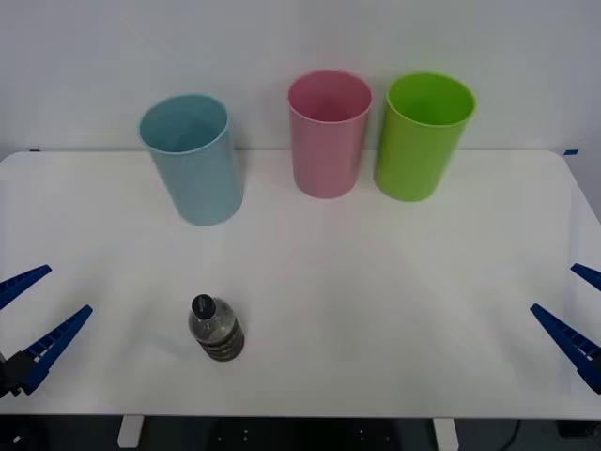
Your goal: Grasp the object on the table and drop it into the matching bin: aluminum can to the light blue bin, PET bottle to the pink bin.
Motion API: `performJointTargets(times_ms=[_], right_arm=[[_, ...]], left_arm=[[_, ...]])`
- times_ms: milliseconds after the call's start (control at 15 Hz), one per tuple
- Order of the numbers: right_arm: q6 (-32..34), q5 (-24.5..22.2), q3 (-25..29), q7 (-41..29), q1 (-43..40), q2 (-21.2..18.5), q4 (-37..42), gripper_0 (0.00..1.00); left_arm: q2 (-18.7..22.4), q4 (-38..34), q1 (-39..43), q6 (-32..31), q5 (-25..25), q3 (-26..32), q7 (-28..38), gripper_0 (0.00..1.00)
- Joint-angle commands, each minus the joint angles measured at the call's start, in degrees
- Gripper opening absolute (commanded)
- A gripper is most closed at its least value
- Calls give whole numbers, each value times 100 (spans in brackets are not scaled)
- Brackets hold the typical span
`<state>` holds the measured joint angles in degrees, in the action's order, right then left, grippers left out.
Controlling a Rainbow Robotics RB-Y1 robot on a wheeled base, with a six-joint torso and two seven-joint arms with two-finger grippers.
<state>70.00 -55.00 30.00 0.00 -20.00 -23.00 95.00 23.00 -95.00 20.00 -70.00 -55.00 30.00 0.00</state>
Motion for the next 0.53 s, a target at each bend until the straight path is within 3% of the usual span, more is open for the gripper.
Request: performJointTargets(times_ms=[67, 133, 533], right_arm=[[0, 0, 0, 0, 0, 0, 0, 100], [0, 0, 0, 0, 0, 0, 0, 100], [0, 0, 0, 0, 0, 0, 0, 100]], left_arm=[[0, 0, 0, 0, 0, 0, 0, 100], [-199, 69, -49, 4, 68, -12, 0, 100], [-164, 78, 13, 4, 209, -144, -44, 100]])
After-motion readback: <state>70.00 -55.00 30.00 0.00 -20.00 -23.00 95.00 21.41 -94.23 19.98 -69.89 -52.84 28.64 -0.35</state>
